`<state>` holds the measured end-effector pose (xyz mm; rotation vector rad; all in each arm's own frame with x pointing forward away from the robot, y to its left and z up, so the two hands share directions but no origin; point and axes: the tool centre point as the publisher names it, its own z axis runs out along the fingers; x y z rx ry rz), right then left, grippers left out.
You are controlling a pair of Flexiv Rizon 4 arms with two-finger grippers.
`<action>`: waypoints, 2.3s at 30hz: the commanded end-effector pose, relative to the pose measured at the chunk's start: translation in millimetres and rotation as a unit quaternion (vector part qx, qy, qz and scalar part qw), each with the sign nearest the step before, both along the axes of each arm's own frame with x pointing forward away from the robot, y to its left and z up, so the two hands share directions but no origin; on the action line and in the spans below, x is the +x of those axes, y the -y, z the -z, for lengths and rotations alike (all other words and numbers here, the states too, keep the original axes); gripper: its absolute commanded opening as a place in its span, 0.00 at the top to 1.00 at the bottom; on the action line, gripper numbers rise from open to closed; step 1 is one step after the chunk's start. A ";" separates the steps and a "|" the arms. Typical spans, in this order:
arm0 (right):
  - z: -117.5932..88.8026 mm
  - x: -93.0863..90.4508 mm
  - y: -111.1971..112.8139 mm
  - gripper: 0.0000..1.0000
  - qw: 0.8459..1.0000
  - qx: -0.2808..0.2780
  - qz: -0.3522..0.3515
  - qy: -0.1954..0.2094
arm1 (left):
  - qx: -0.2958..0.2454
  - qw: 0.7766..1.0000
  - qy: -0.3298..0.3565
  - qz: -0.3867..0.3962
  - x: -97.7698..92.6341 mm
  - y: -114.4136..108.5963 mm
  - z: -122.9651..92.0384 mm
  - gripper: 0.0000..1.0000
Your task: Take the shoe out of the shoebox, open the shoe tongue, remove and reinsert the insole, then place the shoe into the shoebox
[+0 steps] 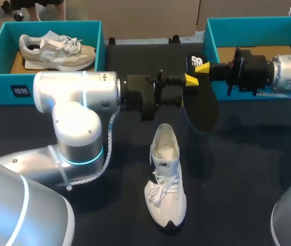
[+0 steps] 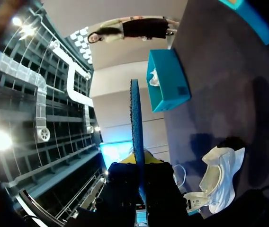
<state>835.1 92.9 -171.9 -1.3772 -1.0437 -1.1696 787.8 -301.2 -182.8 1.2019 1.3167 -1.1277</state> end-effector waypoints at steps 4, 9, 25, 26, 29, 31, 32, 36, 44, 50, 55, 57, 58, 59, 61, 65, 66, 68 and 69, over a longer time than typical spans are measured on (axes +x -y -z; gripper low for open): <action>0.3 -0.3 -1.0 1.00 1.000 0.000 0.001 0.000 | 0.000 1.000 0.009 -0.003 -1.2 1.8 -5.6 0.55; 0.3 -0.3 -1.0 1.00 1.000 0.000 0.001 0.000 | 0.005 1.000 0.013 -0.004 -1.2 1.9 -3.8 0.61; 0.3 -0.3 -1.0 1.00 1.000 0.000 0.001 0.000 | 0.010 1.000 0.018 -0.003 1.0 8.1 -3.4 0.90; 0.3 -0.3 -1.0 1.00 1.000 0.000 0.001 0.000 | 0.010 1.000 0.018 -0.003 2.2 8.9 -3.1 0.98; 0.3 -0.3 -1.0 1.00 1.000 0.000 0.001 0.000 | 0.011 1.000 0.019 -0.002 2.1 10.4 -2.0 1.00; 0.3 -0.3 -1.0 1.00 1.000 0.000 0.001 0.000 | 0.011 1.000 0.019 -0.003 2.0 10.9 -1.6 1.00; 0.3 -0.3 -1.0 1.00 1.000 0.000 0.001 0.000 | 0.011 1.000 0.019 -0.003 2.0 11.0 -1.4 1.00; 0.3 -0.3 -1.0 1.00 1.000 0.000 0.001 0.000 | 0.011 1.000 0.020 -0.002 0.7 11.7 -0.7 1.00; 3.6 -12.4 10.2 0.00 0.999 0.021 0.019 0.025 | 0.022 1.000 0.017 -0.006 -5.9 -9.4 2.9 1.00; 6.9 -28.5 22.9 0.00 0.999 0.014 0.025 0.027 | 0.046 0.996 -0.073 0.004 -9.9 -35.9 4.3 1.00; 9.5 -36.9 28.2 0.00 0.999 0.007 0.033 0.020 | 0.081 0.967 -0.241 0.024 -10.3 -49.4 2.0 1.00; 10.1 -38.4 28.9 0.00 0.999 0.005 0.036 0.018 | 0.087 0.945 -0.315 0.030 -7.7 -53.2 1.3 1.00; 10.1 -38.4 28.9 0.00 0.999 0.005 0.036 0.018 | 0.093 0.933 -0.347 0.032 -5.8 -55.0 1.1 1.00; 10.1 -38.4 28.9 0.00 0.999 0.005 0.036 0.018 | 0.102 0.940 -0.324 0.027 -7.5 -58.0 -3.1 1.00; 10.1 -38.4 28.9 0.00 0.999 0.005 0.036 0.018 | 0.102 0.940 -0.324 0.027 -7.5 -58.0 -3.1 1.00; 10.1 -38.4 28.9 0.00 0.999 0.005 0.036 0.018 | 0.102 0.940 -0.324 0.027 -7.5 -58.0 -3.1 1.00; 10.1 -38.4 28.9 0.00 0.999 0.005 0.036 0.018 | 0.102 0.940 -0.324 0.027 -7.5 -58.0 -3.1 1.00; 10.1 -38.4 28.9 0.00 0.999 0.005 0.036 0.018 | 0.102 0.940 -0.324 0.027 -7.5 -58.0 -3.1 1.00; 10.1 -38.4 28.9 0.00 0.999 0.005 0.036 0.018 | 0.102 0.940 -0.324 0.027 -7.5 -58.0 -3.1 1.00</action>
